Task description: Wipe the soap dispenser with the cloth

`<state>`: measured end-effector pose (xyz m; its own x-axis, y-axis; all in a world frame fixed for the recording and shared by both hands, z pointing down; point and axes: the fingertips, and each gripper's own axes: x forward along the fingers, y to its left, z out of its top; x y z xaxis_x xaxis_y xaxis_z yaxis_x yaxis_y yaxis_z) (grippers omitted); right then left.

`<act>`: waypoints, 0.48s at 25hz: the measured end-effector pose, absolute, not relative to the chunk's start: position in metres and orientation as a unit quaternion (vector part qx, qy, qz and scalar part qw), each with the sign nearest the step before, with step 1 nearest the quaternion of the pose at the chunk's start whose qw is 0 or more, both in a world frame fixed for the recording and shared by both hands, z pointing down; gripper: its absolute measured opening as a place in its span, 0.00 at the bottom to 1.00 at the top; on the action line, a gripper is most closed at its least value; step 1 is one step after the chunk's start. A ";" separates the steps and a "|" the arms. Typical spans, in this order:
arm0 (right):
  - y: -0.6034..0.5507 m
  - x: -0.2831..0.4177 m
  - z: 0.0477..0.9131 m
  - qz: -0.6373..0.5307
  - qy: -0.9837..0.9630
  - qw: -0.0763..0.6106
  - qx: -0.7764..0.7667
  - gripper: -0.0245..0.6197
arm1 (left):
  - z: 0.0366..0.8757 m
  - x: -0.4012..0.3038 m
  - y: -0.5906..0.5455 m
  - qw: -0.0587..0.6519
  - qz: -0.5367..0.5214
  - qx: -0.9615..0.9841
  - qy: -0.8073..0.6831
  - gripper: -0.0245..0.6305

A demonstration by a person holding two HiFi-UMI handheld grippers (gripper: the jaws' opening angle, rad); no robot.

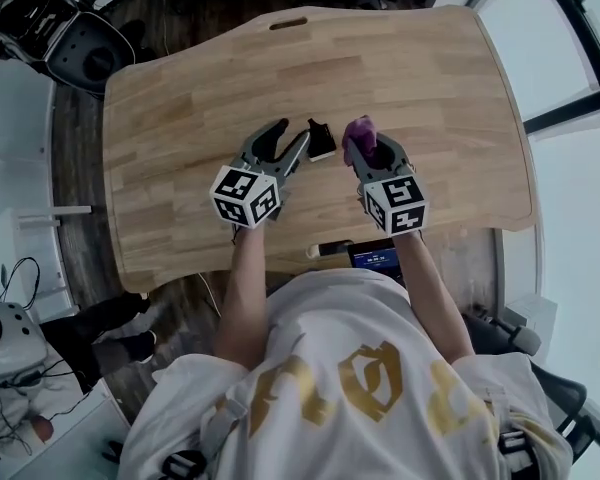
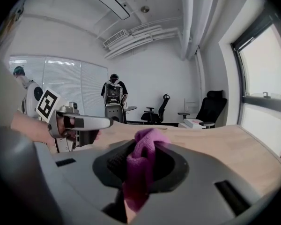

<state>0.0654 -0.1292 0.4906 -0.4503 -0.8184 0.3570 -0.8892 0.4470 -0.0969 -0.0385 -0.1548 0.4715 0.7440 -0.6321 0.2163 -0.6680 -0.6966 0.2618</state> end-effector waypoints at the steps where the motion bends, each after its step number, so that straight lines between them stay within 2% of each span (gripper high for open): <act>1: -0.127 0.067 0.488 0.134 -0.839 0.129 0.511 0.16 | 0.465 -0.045 -0.155 0.159 0.046 0.912 -0.375 0.25; 3: -0.124 0.069 0.480 0.129 -0.836 0.124 0.519 0.16 | 0.459 -0.055 -0.155 0.157 0.047 0.894 -0.417 0.06; 12: -0.100 0.063 0.465 0.100 -0.837 0.139 0.519 0.14 | 0.463 -0.059 -0.132 0.137 0.107 0.869 -0.464 0.05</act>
<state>0.0628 -0.1000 0.4654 -0.4223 -0.8416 0.3366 -0.8971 0.4413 -0.0222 -0.0587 -0.1317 0.4631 0.5460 -0.7775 0.3120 -0.8358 -0.5314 0.1383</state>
